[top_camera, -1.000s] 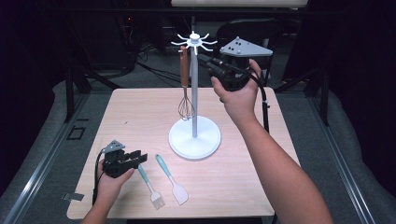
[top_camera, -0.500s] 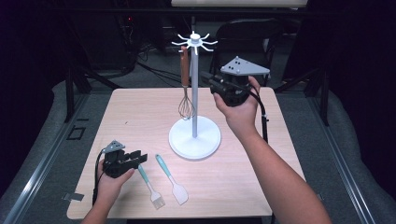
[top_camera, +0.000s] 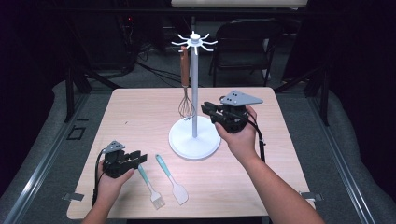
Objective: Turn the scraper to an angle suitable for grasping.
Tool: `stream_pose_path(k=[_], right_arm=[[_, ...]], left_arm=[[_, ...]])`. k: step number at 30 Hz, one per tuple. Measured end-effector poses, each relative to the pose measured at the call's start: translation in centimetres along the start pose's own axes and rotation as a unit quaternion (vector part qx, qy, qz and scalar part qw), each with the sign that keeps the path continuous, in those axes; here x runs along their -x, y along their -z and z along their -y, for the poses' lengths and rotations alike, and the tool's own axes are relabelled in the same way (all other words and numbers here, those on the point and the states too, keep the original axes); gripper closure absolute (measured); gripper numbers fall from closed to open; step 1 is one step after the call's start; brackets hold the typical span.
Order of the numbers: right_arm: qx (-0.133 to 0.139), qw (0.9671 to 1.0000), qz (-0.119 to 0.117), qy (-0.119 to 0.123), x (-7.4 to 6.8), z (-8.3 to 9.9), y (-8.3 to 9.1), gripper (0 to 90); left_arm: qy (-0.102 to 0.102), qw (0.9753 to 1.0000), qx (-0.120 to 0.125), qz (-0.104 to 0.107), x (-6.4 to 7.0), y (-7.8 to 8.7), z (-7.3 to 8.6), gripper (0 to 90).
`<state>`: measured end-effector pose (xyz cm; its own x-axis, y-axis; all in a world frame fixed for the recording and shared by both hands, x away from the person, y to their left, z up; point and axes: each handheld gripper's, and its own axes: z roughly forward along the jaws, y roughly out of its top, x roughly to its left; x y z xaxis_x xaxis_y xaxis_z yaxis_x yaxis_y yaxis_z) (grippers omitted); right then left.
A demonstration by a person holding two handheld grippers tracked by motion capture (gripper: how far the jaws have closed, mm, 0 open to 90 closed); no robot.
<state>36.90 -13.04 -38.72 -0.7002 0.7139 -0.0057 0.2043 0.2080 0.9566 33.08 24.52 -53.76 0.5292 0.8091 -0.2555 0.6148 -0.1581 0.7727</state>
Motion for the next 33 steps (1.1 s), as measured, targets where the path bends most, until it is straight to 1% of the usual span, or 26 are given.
stream_pose_path(k=[2, 3, 4, 5, 7, 8, 10, 11, 12, 13, 16, 17, 18, 21, 22, 23, 25, 26, 27, 29, 32, 33], right_arm=[[-0.008, 1.0, -0.004, -0.003, -0.1, 0.9, -0.1, 76.9], [-0.008, 1.0, -0.004, -0.003, -0.1, 0.9, -0.1, 76.9], [-0.012, 0.9999, -0.006, -0.009, -0.2, 1.8, -0.2, 74.8], [-0.012, 0.9999, -0.006, -0.009, -0.2, 1.8, -0.2, 74.8], [-0.019, 0.9997, -0.004, -0.011, -0.3, 2.7, -0.3, 73.1], [-0.025, 0.9996, -0.003, -0.013, -0.4, 3.5, -0.4, 70.0], [-0.029, 0.9994, -0.005, -0.02, -0.4, 4.5, -0.5, 66.8], [-0.029, 0.9994, -0.005, -0.02, -0.4, 4.5, -0.5, 66.8], [-0.038, 0.9989, -0.005, -0.027, -0.3, 5.5, -0.6, 64.3], [-0.038, 0.9989, -0.005, -0.027, -0.3, 5.5, -0.6, 64.3], [-0.048, 0.9978, -0.01, -0.044, -0.3, 7.0, -0.9, 60.9], [-0.06, 0.9969, -0.01, -0.05, -0.3, 7.8, -0.9, 58.9], [-0.06, 0.9969, -0.01, -0.05, -0.3, 7.8, -0.9, 58.9], [-0.074, 0.9959, -0.009, -0.052, -0.3, 8.8, -1.0, 57.0], [-0.081, 0.9952, -0.01, -0.054, -0.5, 9.5, -1.1, 56.5], [-0.081, 0.9952, -0.01, -0.054, -0.5, 9.5, -1.1, 56.5], [-0.094, 0.9943, -0.009, -0.049, -0.7, 10.3, -1.3, 56.1], [-0.094, 0.9943, -0.009, -0.049, -0.7, 10.3, -1.3, 56.1], [-0.098, 0.9938, -0.013, -0.051, -0.9, 10.9, -1.5, 56.1], [-0.098, 0.9937, -0.012, -0.051, -1.0, 11.1, -1.6, 56.1], [-0.111, 0.9921, -0.019, -0.056, -1.5, 11.9, -2.0, 56.6], [-0.111, 0.9921, -0.019, -0.056, -1.5, 11.9, -2.0, 56.6]], left_arm=[[0.0, 1.0, 0.0, 0.0, 0.0, 0.0, 0.0, 59.4], [0.001, 1.0, -0.002, 0.0, -0.1, 0.0, 0.0, 59.4], [0.0, 1.0, -0.002, 0.0, -0.1, 0.1, 0.0, 59.4], [0.001, 1.0, -0.001, -0.001, -0.1, 0.0, 0.0, 59.4], [0.003, 1.0, 0.002, -0.003, -0.1, 0.0, 0.0, 59.3], [0.003, 1.0, 0.002, -0.001, -0.1, 0.0, 0.0, 59.3], [0.003, 1.0, 0.003, -0.002, -0.1, 0.0, 0.1, 59.3], [0.003, 1.0, 0.003, -0.002, -0.1, 0.0, 0.1, 59.3], [0.003, 1.0, 0.003, -0.003, -0.1, 0.0, 0.1, 59.3], [0.003, 1.0, 0.003, -0.003, -0.1, 0.0, 0.1, 59.2], [0.003, 1.0, 0.002, -0.003, -0.1, 0.0, 0.1, 59.2], [0.003, 1.0, 0.002, -0.003, -0.1, 0.0, 0.1, 59.1], [0.003, 1.0, 0.002, -0.003, -0.1, 0.0, 0.1, 59.1], [0.003, 1.0, 0.002, -0.003, -0.1, 0.0, 0.1, 59.0], [0.003, 1.0, 0.002, -0.003, -0.1, 0.0, 0.1, 59.0], [0.003, 1.0, 0.002, -0.003, -0.1, 0.0, 0.1, 59.0], [0.003, 1.0, 0.001, -0.004, -0.1, 0.0, 0.1, 58.9], [0.003, 1.0, 0.001, -0.004, -0.1, 0.0, 0.1, 58.8], [0.003, 1.0, 0.001, -0.004, -0.1, 0.0, 0.1, 58.7], [0.003, 1.0, 0.001, -0.005, -0.1, 0.0, 0.1, 58.7], [0.003, 1.0, 0.001, -0.005, -0.2, 0.0, 0.1, 58.7], [0.003, 1.0, 0.001, -0.006, -0.2, 0.0, 0.1, 58.7]])
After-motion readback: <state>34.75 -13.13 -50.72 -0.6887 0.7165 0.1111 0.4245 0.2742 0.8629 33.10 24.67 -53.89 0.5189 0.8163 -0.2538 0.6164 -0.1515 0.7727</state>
